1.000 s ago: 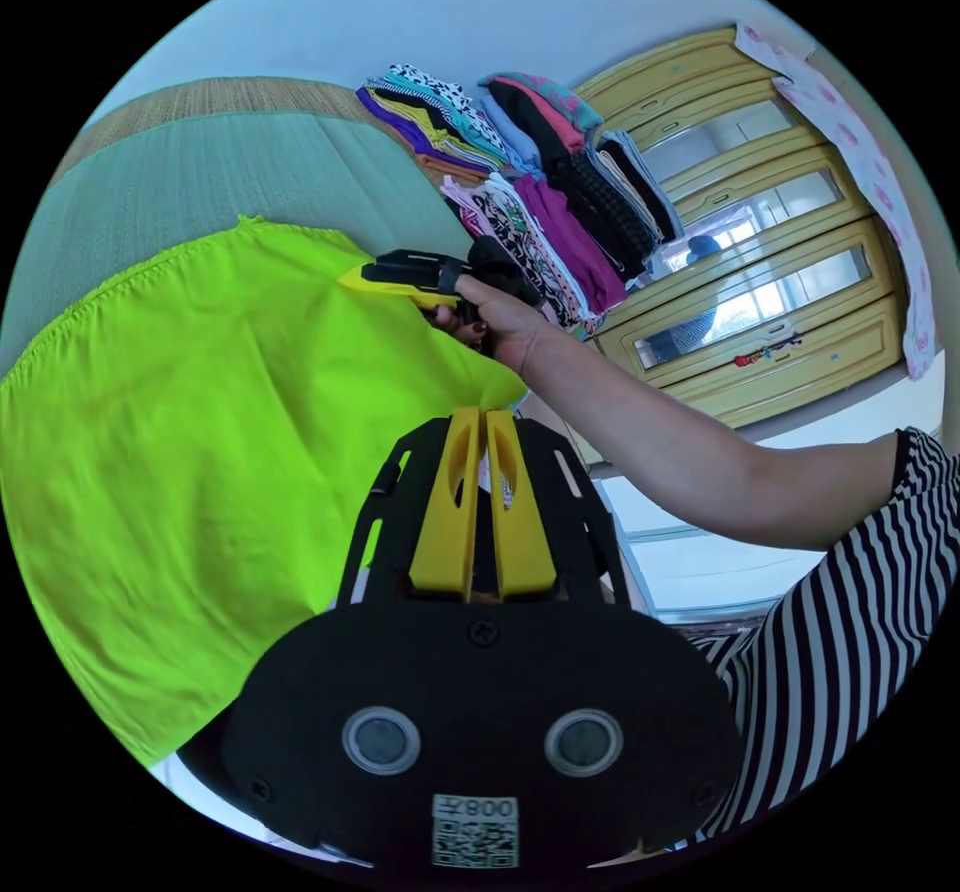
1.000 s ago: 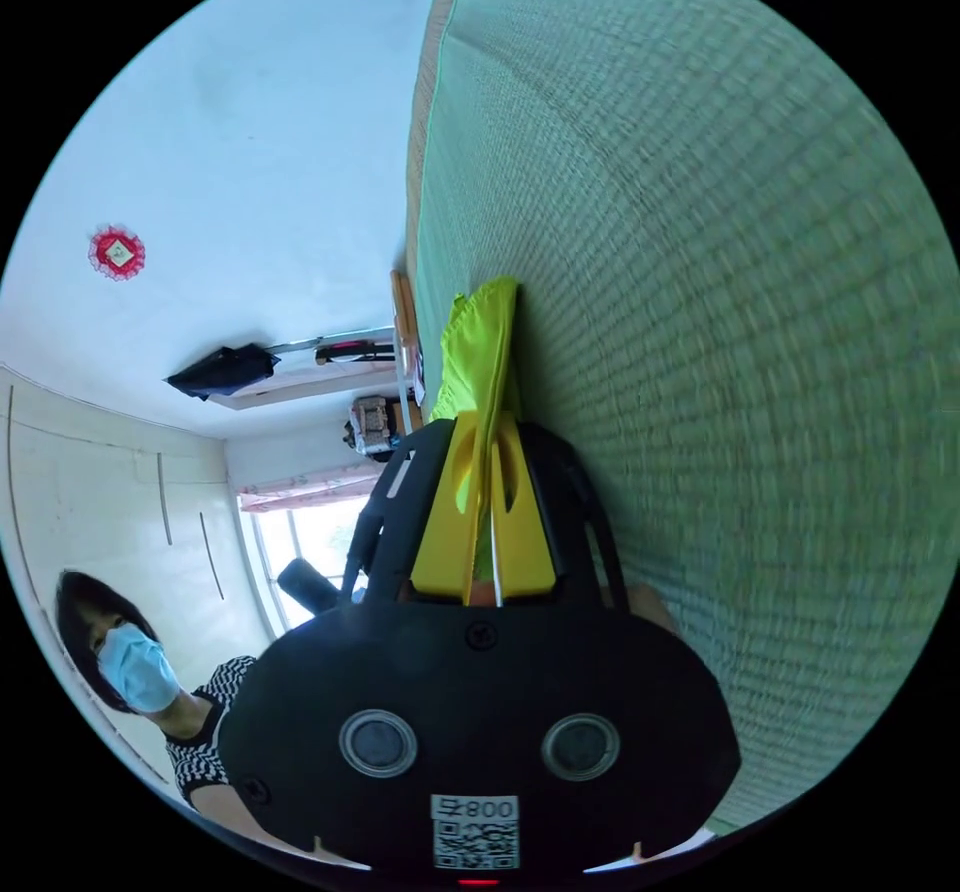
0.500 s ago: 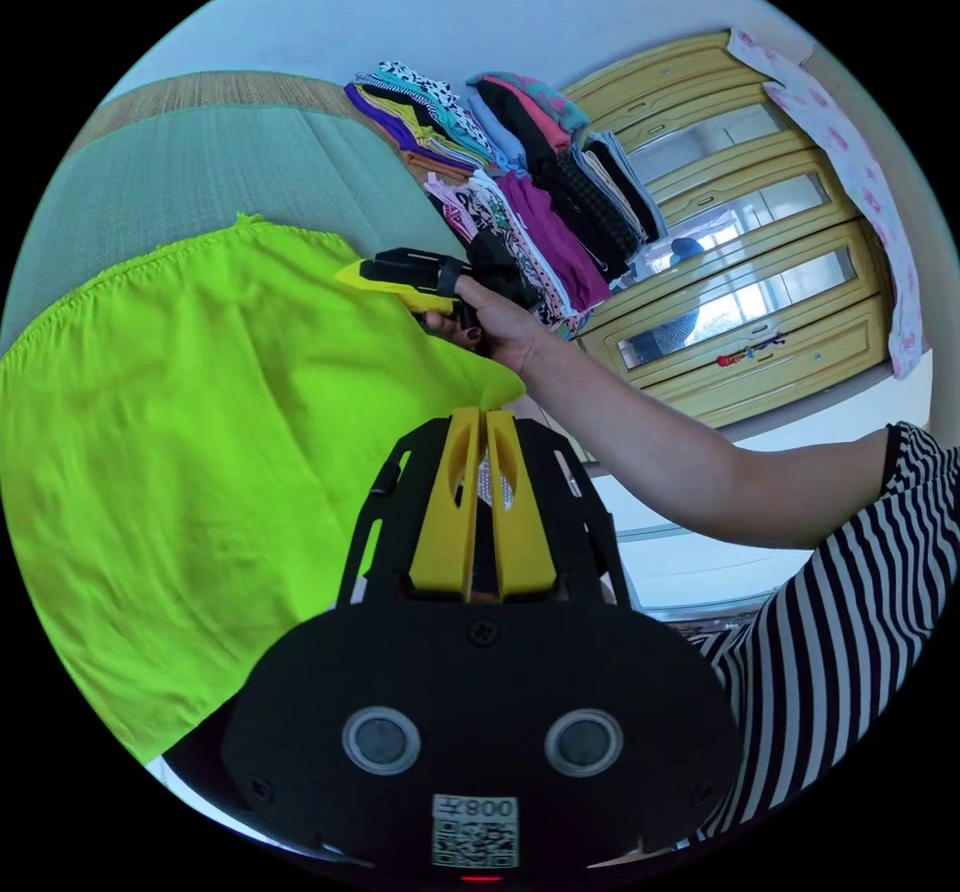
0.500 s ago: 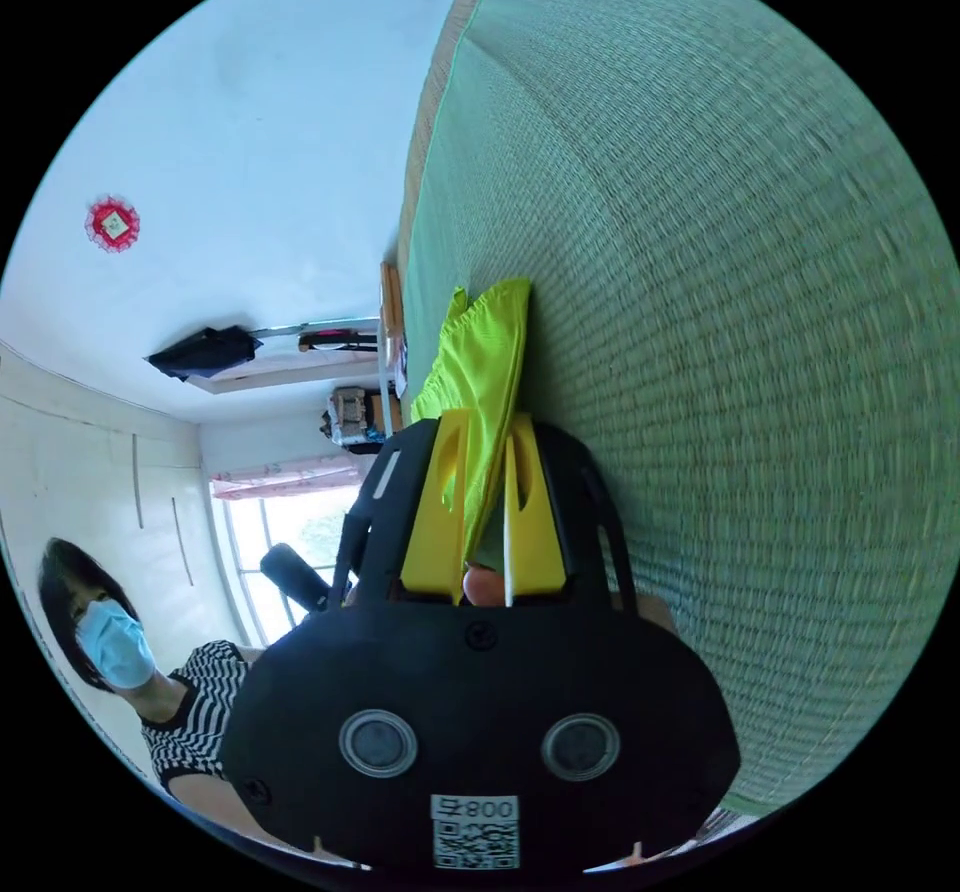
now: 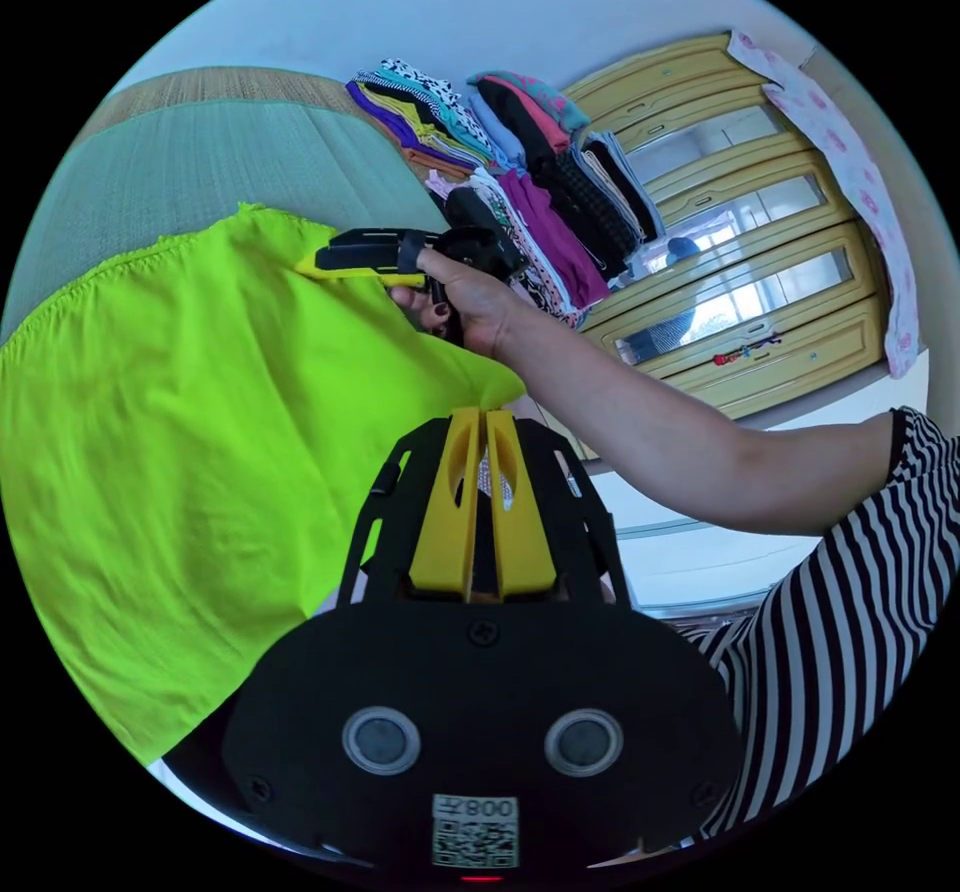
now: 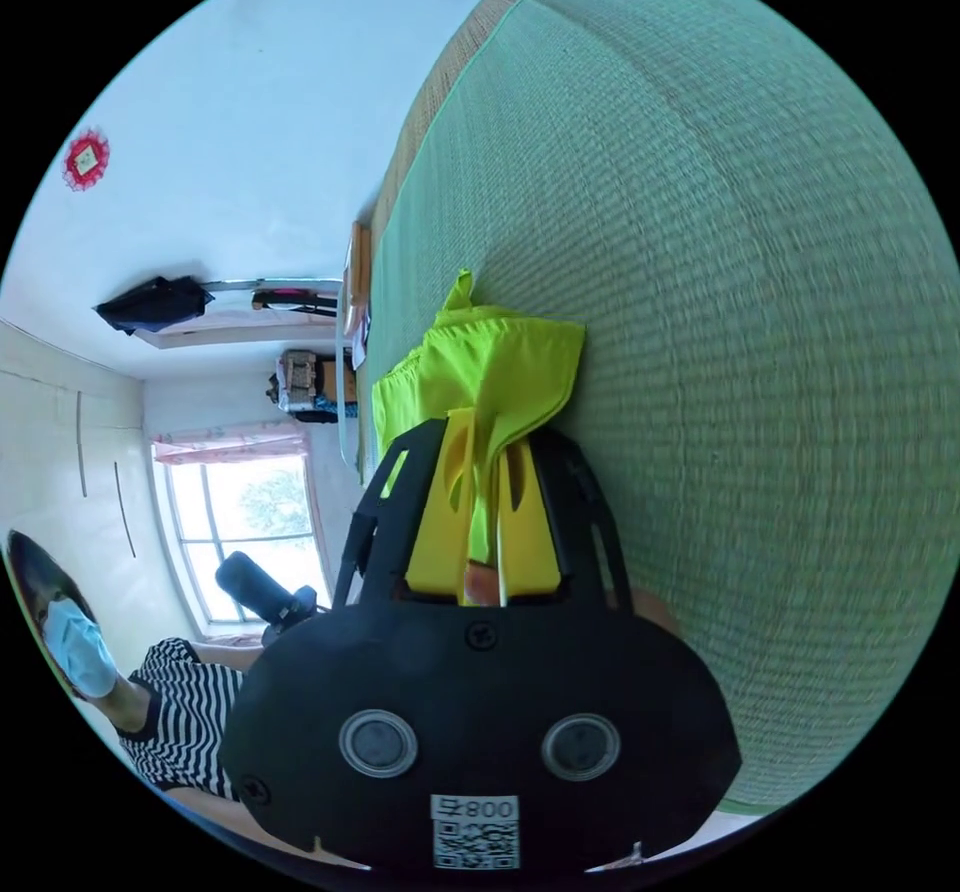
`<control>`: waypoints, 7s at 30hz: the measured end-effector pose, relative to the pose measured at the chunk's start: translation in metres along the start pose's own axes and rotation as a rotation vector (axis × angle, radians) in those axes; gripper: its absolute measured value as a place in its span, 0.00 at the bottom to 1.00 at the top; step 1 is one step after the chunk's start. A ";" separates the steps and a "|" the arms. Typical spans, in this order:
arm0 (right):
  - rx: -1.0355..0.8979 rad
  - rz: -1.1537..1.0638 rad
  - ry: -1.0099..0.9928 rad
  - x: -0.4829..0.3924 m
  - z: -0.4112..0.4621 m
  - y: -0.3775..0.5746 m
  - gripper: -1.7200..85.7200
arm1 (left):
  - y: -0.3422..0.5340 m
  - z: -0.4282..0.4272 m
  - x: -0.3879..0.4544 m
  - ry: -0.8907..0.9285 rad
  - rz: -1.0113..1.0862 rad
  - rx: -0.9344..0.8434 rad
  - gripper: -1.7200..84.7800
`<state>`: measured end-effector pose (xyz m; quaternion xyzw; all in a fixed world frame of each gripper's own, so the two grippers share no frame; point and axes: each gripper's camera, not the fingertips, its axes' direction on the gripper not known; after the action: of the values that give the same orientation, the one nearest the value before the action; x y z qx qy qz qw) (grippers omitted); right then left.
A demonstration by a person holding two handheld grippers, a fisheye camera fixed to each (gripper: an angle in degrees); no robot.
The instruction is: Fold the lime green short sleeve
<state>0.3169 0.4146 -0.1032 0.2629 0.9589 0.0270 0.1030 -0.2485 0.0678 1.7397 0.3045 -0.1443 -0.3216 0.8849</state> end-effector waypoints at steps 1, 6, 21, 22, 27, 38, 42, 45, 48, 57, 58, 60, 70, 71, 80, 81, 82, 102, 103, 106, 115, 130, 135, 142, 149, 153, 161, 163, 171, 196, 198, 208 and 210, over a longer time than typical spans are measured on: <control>-0.002 -0.001 -0.006 -0.001 0.000 -0.001 0.03 | 0.000 -0.003 0.001 0.004 0.000 0.001 0.03; 0.030 0.001 -0.023 -0.002 -0.022 -0.002 0.02 | 0.001 -0.011 0.006 0.029 0.003 -0.001 0.03; 0.031 -0.017 -0.017 -0.024 -0.076 -0.022 0.07 | 0.007 -0.076 0.013 0.090 -0.057 0.135 0.03; 0.027 -0.019 -0.014 -0.025 -0.080 -0.023 0.08 | 0.008 -0.086 0.009 0.091 -0.082 0.164 0.03; 0.036 0.002 -0.013 -0.021 -0.114 -0.022 0.11 | 0.017 -0.124 -0.004 0.106 -0.184 0.270 0.03; 0.029 0.094 -0.121 0.006 -0.141 -0.001 0.12 | 0.026 -0.162 0.023 0.082 -0.214 0.287 0.03; 0.023 0.120 -0.145 0.003 -0.146 -0.007 0.12 | 0.029 -0.171 0.036 0.076 -0.204 0.276 0.03; 0.023 0.137 -0.155 -0.002 -0.153 -0.015 0.11 | 0.031 -0.177 0.048 0.069 -0.186 0.254 0.03; 0.023 0.143 -0.168 -0.010 -0.161 -0.024 0.10 | 0.035 -0.182 0.059 0.076 -0.170 0.228 0.03; 0.005 0.151 -0.140 -0.052 -0.184 -0.053 0.04 | 0.051 -0.199 0.091 0.110 -0.135 0.154 0.03; 0.006 0.149 -0.139 -0.056 -0.187 -0.054 0.04 | 0.053 -0.204 0.093 0.112 -0.134 0.153 0.03; 0.014 0.146 -0.143 -0.072 -0.198 -0.059 0.03 | 0.058 -0.214 0.097 0.113 -0.133 0.154 0.03; 0.096 0.120 -0.184 -0.155 -0.247 -0.068 0.03 | 0.091 -0.272 0.123 0.151 -0.124 0.153 0.03; 0.108 0.114 -0.191 -0.168 -0.252 -0.070 0.03 | 0.096 -0.280 0.126 0.158 -0.121 0.156 0.03; 0.146 -0.016 -0.217 -0.325 -0.266 -0.105 0.02 | 0.147 -0.377 0.141 0.199 -0.126 0.278 0.03; 0.147 -0.041 -0.220 -0.351 -0.263 -0.111 0.02 | 0.151 -0.386 0.141 0.199 -0.128 0.293 0.03; 0.146 -0.054 -0.222 -0.365 -0.261 -0.114 0.02 | 0.161 -0.404 0.141 0.197 -0.132 0.324 0.03; -0.158 -0.275 0.061 -0.771 -0.027 -0.244 0.02 | 0.375 -0.637 0.073 0.042 -0.546 0.710 0.03; -0.162 -0.274 0.068 -0.779 -0.023 -0.247 0.02 | 0.383 -0.645 0.070 0.047 -0.562 0.718 0.03; -0.186 -0.292 0.126 -0.824 -0.005 -0.261 0.02 | 0.399 -0.664 0.066 0.061 -0.587 0.739 0.03; -0.240 -0.286 0.224 -0.918 0.028 -0.300 0.02 | 0.438 -0.708 0.057 0.091 -0.668 0.762 0.03; -0.333 -0.377 0.215 -1.047 0.030 -0.348 0.04 | 0.490 -0.758 0.060 0.152 -0.754 0.813 0.03; -0.309 -0.477 0.305 -1.098 0.010 -0.356 0.03 | 0.496 -0.775 0.078 0.098 -0.722 0.812 0.03; -0.335 -0.547 0.377 -1.147 0.012 -0.365 0.03 | 0.494 -0.791 0.107 -0.034 -0.685 0.787 0.02; -0.447 -0.587 0.379 -1.172 0.017 -0.359 0.03 | 0.476 -0.790 0.115 -0.054 -0.610 0.735 0.02; -0.441 -0.640 0.394 -1.196 0.003 -0.354 0.02 | 0.465 -0.782 0.111 -0.093 -0.619 0.680 0.02; -0.370 -0.672 0.613 -1.206 -0.017 -0.369 0.02 | 0.456 -0.761 0.119 -0.202 -0.650 0.587 0.02; -0.425 -0.684 0.679 -1.198 -0.004 -0.365 0.02 | 0.452 -0.757 0.123 -0.229 -0.639 0.571 0.02; -0.320 -0.849 0.774 -1.197 -0.028 -0.323 0.02 | 0.437 -0.736 0.141 -0.344 -0.556 0.501 0.02; -0.369 -0.564 0.353 -1.071 -0.314 -0.193 0.04 | 0.404 -0.695 0.176 -0.534 -0.524 0.422 0.03; -0.387 -0.553 0.402 -1.056 -0.331 -0.164 0.06 | 0.404 -0.692 0.178 -0.550 -0.532 0.419 0.02; -0.391 -0.517 0.635 -0.995 -0.355 -0.036 0.11 | 0.401 -0.661 0.178 -0.543 -0.586 0.424 0.02; -0.372 -0.525 0.677 -0.988 -0.344 -0.017 0.11 | 0.399 -0.658 0.181 -0.555 -0.580 0.421 0.02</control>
<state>1.0662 -0.1026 0.4125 -0.0351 0.9515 0.2560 -0.1669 0.3768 0.4847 1.4941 0.4079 -0.3470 -0.5893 0.6049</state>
